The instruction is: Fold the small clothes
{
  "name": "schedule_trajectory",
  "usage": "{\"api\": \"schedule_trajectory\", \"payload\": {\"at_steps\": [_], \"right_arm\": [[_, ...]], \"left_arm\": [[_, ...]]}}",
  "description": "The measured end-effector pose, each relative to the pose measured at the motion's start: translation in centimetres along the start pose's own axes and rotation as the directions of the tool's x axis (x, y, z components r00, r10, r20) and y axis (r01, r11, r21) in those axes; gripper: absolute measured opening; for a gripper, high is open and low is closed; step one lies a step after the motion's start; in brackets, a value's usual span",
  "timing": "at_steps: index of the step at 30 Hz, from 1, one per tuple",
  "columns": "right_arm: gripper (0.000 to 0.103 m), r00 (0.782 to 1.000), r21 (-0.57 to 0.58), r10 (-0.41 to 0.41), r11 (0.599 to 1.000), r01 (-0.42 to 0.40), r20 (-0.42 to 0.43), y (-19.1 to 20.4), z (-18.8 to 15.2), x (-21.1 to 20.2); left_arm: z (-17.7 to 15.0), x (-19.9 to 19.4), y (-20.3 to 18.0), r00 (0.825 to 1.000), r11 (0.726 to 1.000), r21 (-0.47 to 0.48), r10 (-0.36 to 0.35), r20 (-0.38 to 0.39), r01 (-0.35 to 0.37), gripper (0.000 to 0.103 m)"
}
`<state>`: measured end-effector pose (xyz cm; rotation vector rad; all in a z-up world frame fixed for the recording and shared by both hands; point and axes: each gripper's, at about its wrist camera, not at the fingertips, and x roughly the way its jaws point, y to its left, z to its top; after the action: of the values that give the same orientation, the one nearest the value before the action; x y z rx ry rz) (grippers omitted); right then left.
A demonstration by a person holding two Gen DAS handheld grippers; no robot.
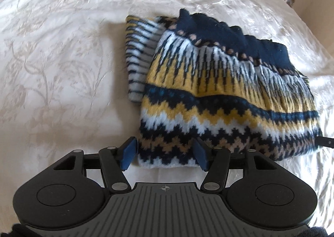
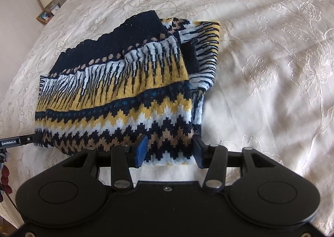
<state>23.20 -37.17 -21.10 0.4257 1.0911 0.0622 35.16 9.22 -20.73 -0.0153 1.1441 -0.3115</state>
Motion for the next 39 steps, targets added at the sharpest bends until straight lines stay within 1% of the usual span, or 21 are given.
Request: {"api": "schedule_trajectory", "payload": {"at_steps": [3,7,11,12,13,14,15,16,17,19,20,23,26,29,30,33,35,36,37,38,39], "right_arm": [[0.055,1.0,0.005,-0.003,1.0,0.003,-0.004,0.0,0.0,0.3],[0.055,1.0,0.0,-0.012,1.0,0.012,-0.013,0.2,0.0,0.6],[0.053,1.0,0.015,-0.019,1.0,0.019,-0.012,0.3,0.0,0.8],[0.051,1.0,0.018,-0.022,1.0,0.022,-0.01,0.3,0.0,0.8],[0.05,1.0,0.02,-0.023,1.0,0.023,-0.009,0.3,0.0,0.8],[0.047,1.0,0.02,-0.024,1.0,0.024,-0.008,0.4,0.0,0.8],[0.041,1.0,0.019,-0.025,1.0,0.025,-0.009,0.4,0.0,0.8],[0.036,1.0,0.015,-0.024,1.0,0.025,-0.011,0.5,0.0,0.8],[0.027,1.0,0.011,-0.025,1.0,0.026,-0.014,0.6,0.0,0.9],[0.021,1.0,0.006,-0.016,1.0,0.016,-0.01,0.9,0.0,0.7],[0.014,1.0,0.0,-0.014,1.0,0.014,-0.006,1.1,0.1,0.5],[0.011,1.0,-0.055,-0.012,0.998,0.013,0.007,2.0,0.6,-0.8],[0.011,0.997,-0.137,-0.067,0.988,0.07,0.021,2.5,1.3,-2.4],[0.01,0.994,-0.115,-0.107,0.988,0.105,-0.006,1.1,1.6,-2.2],[0.007,0.992,-0.106,-0.121,0.987,0.118,-0.02,0.7,1.6,-1.7],[0.004,0.984,-0.093,-0.163,0.983,0.156,-0.075,-0.1,0.9,0.3],[0.004,0.975,-0.073,-0.195,0.979,0.188,-0.105,-0.5,0.5,1.3],[0.009,0.976,-0.045,-0.186,0.982,0.182,-0.115,-0.9,0.4,1.4],[0.013,0.98,-0.011,-0.166,0.986,0.166,-0.11,-1.1,0.4,1.2],[0.017,0.984,0.01,-0.154,0.988,0.155,-0.087,-1.2,0.4,0.6],[0.017,0.986,0.012,-0.155,0.988,0.156,-0.061,-1.1,0.4,-0.1]], "left_arm": [[-0.6,0.4,0.6,0.999,0.998,-0.047,-0.036,-0.023,0.035,0.057],[-0.8,0.7,1.0,0.998,0.992,-0.105,-0.07,0.002,0.07,0.058],[-0.3,1.4,0.8,0.998,0.988,-0.143,-0.059,-0.029,0.054,0.057],[-0.2,1.5,0.8,0.998,0.987,-0.151,-0.056,-0.034,0.05,0.055],[-0.2,1.5,0.7,0.998,0.986,-0.158,-0.057,-0.034,0.051,0.047],[-0.2,1.5,0.7,0.998,0.985,-0.163,-0.061,-0.032,0.055,0.041],[-0.2,1.5,0.6,0.997,0.983,-0.172,-0.065,-0.032,0.059,0.032],[-0.2,1.4,0.6,0.997,0.98,-0.186,-0.073,-0.028,0.066,0.026],[-0.3,1.3,0.5,0.997,0.978,-0.197,-0.074,-0.018,0.069,0.023],[-0.3,1.1,0.0,0.998,0.979,-0.196,-0.062,0.004,0.061,0.018],[-0.4,0.8,-0.4,0.999,0.983,-0.18,-0.044,0.01,0.045,0.018],[-0.2,-0.5,-0.5,0.999,0.987,-0.158,-0.038,0.032,0.042,0.017],[0.0,-2.0,0.6,0.997,0.989,-0.132,-0.062,0.04,0.067,0.017],[0.2,-1.9,1.5,0.996,0.992,-0.092,-0.084,0.019,0.085,0.017],[0.3,-1.6,1.5,0.997,0.994,-0.074,-0.081,0.006,0.082,0.017],[0.3,-0.3,0.6,0.999,0.999,0.0,-0.034,-0.036,0.034,0.017],[0.1,0.5,0.5,0.998,1.0,-0.007,-0.026,-0.063,0.025,0.019],[0.1,0.6,0.3,0.997,1.0,-0.005,-0.024,-0.068,0.024,0.022],[0.1,0.3,0.2,0.998,1.0,0.005,-0.013,-0.059,0.013,0.027],[0.0,-0.1,0.1,0.999,1.0,0.018,-0.004,-0.046,0.005,0.028],[-0.1,-0.7,0.1,1.0,1.0,0.026,-0.001,-0.031,0.002,0.029]]}}
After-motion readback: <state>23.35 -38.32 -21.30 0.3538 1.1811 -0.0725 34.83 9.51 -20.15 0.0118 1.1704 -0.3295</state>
